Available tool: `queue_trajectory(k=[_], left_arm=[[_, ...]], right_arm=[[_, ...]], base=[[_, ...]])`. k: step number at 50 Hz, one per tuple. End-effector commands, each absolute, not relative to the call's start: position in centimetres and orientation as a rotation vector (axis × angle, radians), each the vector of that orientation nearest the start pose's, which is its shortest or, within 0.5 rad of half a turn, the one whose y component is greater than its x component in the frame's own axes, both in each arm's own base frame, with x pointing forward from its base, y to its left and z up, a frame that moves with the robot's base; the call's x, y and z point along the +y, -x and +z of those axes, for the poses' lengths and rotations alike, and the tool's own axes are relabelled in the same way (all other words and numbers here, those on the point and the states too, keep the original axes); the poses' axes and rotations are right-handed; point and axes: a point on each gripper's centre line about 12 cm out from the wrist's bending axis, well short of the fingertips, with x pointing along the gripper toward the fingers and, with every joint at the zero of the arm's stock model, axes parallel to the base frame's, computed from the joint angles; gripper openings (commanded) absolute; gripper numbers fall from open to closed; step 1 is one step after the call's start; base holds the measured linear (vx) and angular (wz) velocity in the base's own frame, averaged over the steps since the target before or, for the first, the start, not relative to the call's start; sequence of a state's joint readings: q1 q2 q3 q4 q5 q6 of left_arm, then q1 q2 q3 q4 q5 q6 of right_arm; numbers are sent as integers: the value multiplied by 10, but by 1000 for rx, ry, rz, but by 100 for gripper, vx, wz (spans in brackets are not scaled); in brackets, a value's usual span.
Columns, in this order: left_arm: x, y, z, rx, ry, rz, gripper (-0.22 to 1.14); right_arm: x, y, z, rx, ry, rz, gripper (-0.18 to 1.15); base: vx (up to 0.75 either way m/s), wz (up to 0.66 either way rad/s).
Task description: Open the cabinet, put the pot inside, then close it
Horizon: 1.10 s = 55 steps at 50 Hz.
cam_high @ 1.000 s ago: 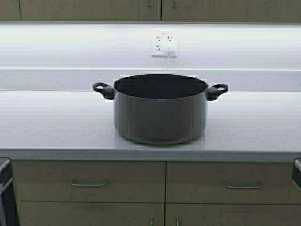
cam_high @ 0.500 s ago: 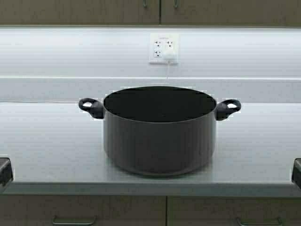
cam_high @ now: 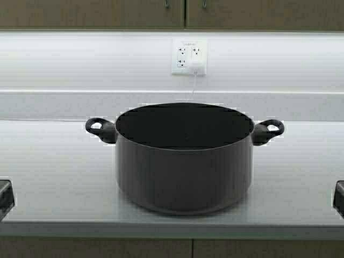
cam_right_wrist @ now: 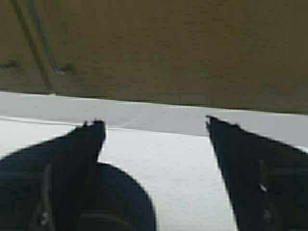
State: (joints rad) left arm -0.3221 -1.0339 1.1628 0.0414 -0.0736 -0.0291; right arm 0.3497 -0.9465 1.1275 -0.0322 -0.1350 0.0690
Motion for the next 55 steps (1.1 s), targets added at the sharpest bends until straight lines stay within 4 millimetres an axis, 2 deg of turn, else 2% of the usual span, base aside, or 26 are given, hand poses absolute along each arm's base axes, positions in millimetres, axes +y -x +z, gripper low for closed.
queue_trajectory(k=[1,13,21,28,36,42,48,55], left_arm=[[-94,-177,294,33,-16,-491,99],[-144,-211,290,42,26,-597,101],[-188,-239,294,-5,48,-662,101],[-230,-259,288,-13,70,-703,101],[-268,-276,277,-72,73,-652,101],[-280,-289,270,-153,69,-493,101],[-282,-305,265,-190,64,-328,101],[-292,-319,264,-214,81,-289,101]], right_arm=[[101,-196,311,20,-43,479,103],[141,-226,313,-18,-55,564,103],[164,-247,326,-96,-104,582,103],[179,-269,343,-124,-121,554,103],[201,-294,343,-115,-82,476,103],[210,-310,339,-120,-124,300,103],[216,-324,334,-128,-54,129,103],[229,-340,329,-116,-26,91,103]], base=[[2,1],[0,0],[-2,0],[-2,-1],[-1,-1],[-1,0],[0,0],[0,0]])
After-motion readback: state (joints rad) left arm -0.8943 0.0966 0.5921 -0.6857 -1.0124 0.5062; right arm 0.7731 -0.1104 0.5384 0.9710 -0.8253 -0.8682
